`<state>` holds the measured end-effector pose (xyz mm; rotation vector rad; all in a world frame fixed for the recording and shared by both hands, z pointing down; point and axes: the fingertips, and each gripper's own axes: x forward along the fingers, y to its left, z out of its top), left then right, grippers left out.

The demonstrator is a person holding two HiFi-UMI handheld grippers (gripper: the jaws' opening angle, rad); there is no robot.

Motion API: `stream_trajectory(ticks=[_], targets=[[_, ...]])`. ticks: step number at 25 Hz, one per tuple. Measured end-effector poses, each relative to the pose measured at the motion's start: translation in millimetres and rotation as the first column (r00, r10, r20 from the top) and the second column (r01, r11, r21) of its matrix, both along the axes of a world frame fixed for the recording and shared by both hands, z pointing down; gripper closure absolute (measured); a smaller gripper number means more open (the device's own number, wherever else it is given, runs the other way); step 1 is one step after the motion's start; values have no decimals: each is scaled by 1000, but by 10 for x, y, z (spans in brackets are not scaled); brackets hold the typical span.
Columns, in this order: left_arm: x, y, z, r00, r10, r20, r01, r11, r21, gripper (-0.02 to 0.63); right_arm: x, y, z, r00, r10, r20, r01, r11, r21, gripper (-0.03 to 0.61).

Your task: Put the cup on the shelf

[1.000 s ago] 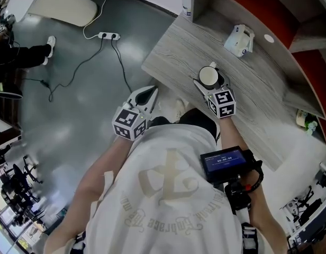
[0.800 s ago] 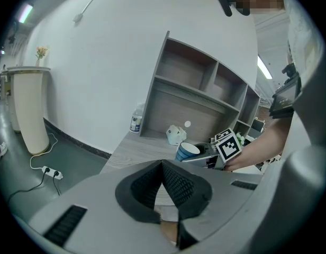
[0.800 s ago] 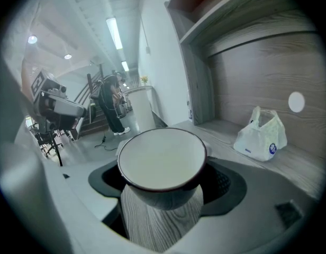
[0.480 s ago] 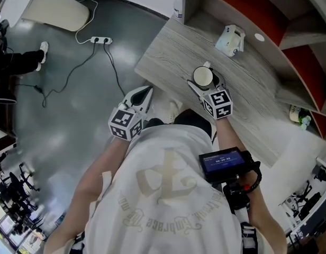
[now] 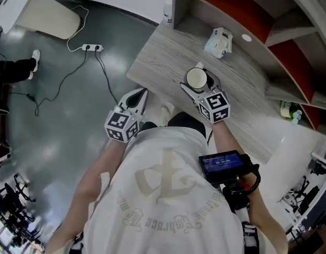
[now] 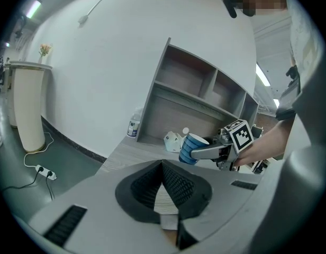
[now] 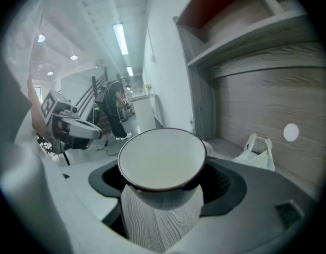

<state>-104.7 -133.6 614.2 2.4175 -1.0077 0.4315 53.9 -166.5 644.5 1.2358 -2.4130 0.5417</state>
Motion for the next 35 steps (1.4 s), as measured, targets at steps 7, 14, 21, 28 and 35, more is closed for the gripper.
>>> stream_trajectory(ticks=[7, 14, 21, 28, 35], targets=[[69, 10, -29, 999, -8, -32, 9, 1000, 24, 612, 20, 32, -222, 1000, -3, 10, 3, 1000, 12, 172], [26, 44, -114, 997, -32, -67, 35, 999, 40, 612, -1, 93, -449, 1000, -5, 23, 5, 1000, 9, 172], [-35, 44, -216, 996, -40, -83, 45, 997, 55, 612, -42, 94, -689, 1000, -15, 6, 15, 1000, 26, 172], [-110, 49, -294, 995, -43, -86, 49, 996, 74, 612, -39, 52, -842, 1000, -11, -4, 12, 999, 34, 172], [-166, 40, -400, 995, -45, -93, 53, 994, 92, 612, -15, 4, -1066, 999, -26, -23, 27, 997, 78, 172]])
